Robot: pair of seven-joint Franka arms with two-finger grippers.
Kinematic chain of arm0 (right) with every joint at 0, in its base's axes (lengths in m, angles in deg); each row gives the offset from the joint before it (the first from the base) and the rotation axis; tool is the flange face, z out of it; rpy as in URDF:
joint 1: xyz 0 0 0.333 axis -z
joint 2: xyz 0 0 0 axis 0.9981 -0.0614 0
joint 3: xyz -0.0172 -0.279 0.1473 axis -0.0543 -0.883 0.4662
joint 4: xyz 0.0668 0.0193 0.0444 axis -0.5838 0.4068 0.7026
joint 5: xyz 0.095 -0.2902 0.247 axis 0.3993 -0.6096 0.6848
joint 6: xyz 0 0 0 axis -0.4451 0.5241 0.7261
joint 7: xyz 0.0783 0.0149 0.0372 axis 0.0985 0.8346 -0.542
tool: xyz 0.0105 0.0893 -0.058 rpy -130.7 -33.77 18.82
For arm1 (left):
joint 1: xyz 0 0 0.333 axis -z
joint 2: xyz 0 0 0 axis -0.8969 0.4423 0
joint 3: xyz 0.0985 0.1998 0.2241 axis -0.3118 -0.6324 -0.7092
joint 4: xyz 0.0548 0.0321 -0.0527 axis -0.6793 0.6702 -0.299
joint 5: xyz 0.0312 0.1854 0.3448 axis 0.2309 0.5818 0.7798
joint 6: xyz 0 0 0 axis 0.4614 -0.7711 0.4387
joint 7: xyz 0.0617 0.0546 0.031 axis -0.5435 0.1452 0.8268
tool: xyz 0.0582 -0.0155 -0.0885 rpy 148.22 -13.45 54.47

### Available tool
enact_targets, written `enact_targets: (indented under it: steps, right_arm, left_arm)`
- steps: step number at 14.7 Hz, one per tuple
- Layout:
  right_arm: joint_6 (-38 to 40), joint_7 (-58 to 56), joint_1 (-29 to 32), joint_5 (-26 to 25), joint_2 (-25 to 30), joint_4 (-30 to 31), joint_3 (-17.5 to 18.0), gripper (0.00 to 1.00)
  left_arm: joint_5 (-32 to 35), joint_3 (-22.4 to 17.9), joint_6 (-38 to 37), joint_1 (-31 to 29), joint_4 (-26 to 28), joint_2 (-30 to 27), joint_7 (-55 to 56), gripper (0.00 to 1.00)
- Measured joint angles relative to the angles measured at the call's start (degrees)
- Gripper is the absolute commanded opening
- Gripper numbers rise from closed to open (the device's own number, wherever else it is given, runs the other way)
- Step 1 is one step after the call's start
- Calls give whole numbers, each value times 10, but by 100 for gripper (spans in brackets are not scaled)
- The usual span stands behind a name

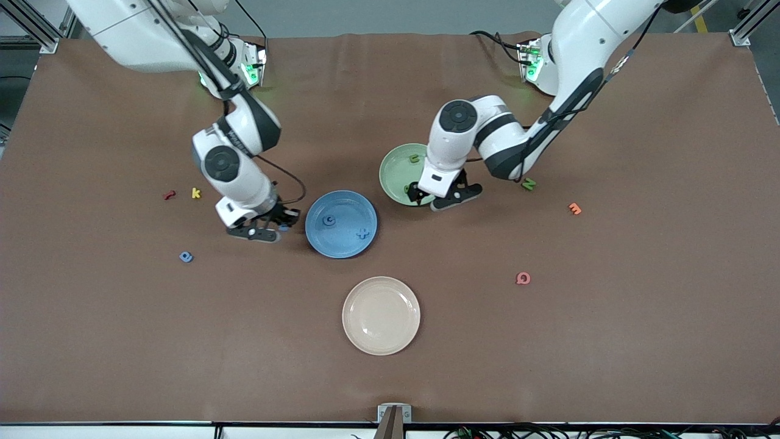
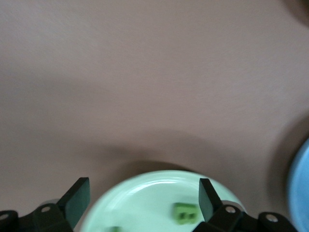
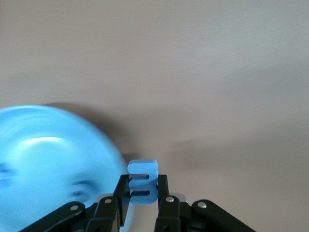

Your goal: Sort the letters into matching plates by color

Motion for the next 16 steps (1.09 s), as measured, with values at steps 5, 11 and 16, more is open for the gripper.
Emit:
enact_targets:
  steps: [5, 11, 16]
  right_arm:
    - [5, 126, -75, 2, -19, -40, 0, 100]
    - [42, 47, -40, 0, -33, -50, -21, 100]
    - [58, -173, 108, -42, -33, -37, -29, 100]
  left_arm:
    - [-1, 142, -1, -226, 98, -30, -171, 99]
    - [-1, 163, 25, -317, 183, -83, -312, 98]
    - [-1, 163, 88, -358, 248, -124, -402, 98]
